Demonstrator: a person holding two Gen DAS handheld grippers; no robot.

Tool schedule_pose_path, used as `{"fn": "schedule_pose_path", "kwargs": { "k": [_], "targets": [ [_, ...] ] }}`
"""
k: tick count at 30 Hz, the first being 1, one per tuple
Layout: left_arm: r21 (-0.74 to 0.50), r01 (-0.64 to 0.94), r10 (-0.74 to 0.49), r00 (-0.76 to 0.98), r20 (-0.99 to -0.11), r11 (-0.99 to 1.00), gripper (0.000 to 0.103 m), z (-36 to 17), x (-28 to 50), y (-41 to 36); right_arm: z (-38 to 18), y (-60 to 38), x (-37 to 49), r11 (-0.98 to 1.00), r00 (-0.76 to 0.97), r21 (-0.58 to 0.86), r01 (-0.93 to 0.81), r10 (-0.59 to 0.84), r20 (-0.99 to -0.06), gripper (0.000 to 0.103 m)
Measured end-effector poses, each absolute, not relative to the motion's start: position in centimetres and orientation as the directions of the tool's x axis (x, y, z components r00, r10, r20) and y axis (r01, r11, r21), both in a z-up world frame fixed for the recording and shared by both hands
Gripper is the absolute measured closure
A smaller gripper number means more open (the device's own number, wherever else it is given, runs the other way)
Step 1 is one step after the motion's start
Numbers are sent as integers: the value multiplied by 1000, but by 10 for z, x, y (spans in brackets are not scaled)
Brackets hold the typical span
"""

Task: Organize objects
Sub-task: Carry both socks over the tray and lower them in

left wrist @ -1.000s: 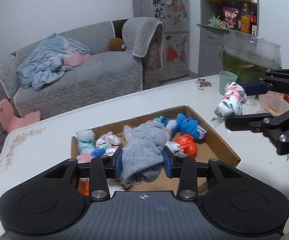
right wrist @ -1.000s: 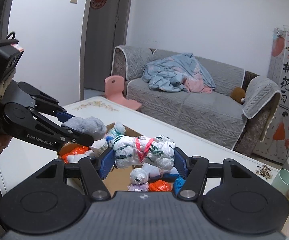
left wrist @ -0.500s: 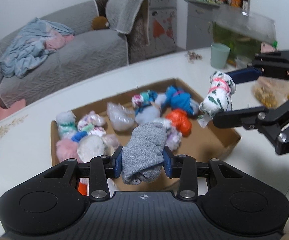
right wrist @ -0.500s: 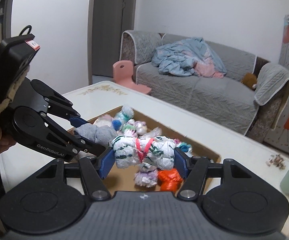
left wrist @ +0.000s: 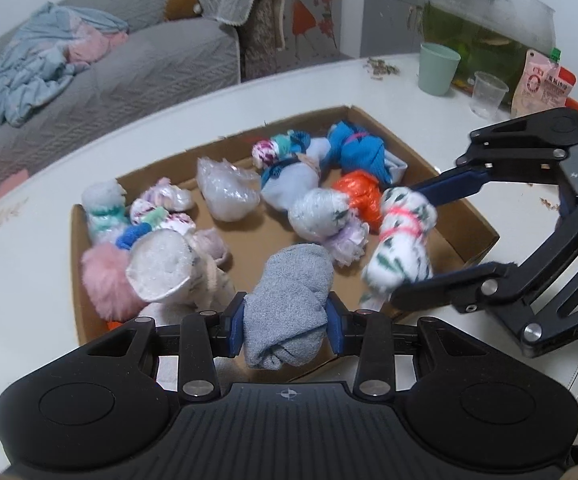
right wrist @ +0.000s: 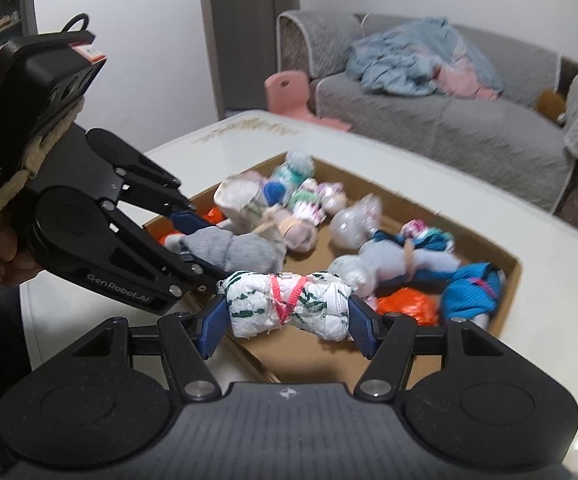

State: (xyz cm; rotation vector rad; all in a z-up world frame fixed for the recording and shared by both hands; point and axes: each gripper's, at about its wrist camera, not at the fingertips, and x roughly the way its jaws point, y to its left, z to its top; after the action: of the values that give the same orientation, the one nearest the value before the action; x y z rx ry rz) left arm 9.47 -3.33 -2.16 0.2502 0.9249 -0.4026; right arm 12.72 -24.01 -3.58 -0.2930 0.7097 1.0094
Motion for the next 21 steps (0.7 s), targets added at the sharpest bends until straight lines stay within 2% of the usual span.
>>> {"fn": "schedule_pose_path", "kwargs": {
  "k": [6, 8, 11, 17, 21],
  "targets": [
    [42, 441, -205, 498, -843, 897, 57, -34, 110, -32, -56, -236, 160, 492, 193, 256, -832, 690, -698, 44],
    [37, 435, -204, 493, -846, 900, 57, -37, 113, -31, -64, -236, 169, 511, 189, 262, -819, 671, -717, 44],
    [31, 431, -203, 487, -850, 902, 57, -43, 118, -33, -68, -233, 172, 535, 232, 199, -821, 630, -741, 44],
    [20, 428, -219, 500, -838, 903, 57, -51, 126, -37, -66, -223, 162, 486, 353, -64, -872, 531, -770, 44],
    [48, 460, -229, 527, -818, 887, 57, -52, 122, -41, -59, -226, 158, 398, 308, -82, -914, 546, -779, 44]
  ]
}}
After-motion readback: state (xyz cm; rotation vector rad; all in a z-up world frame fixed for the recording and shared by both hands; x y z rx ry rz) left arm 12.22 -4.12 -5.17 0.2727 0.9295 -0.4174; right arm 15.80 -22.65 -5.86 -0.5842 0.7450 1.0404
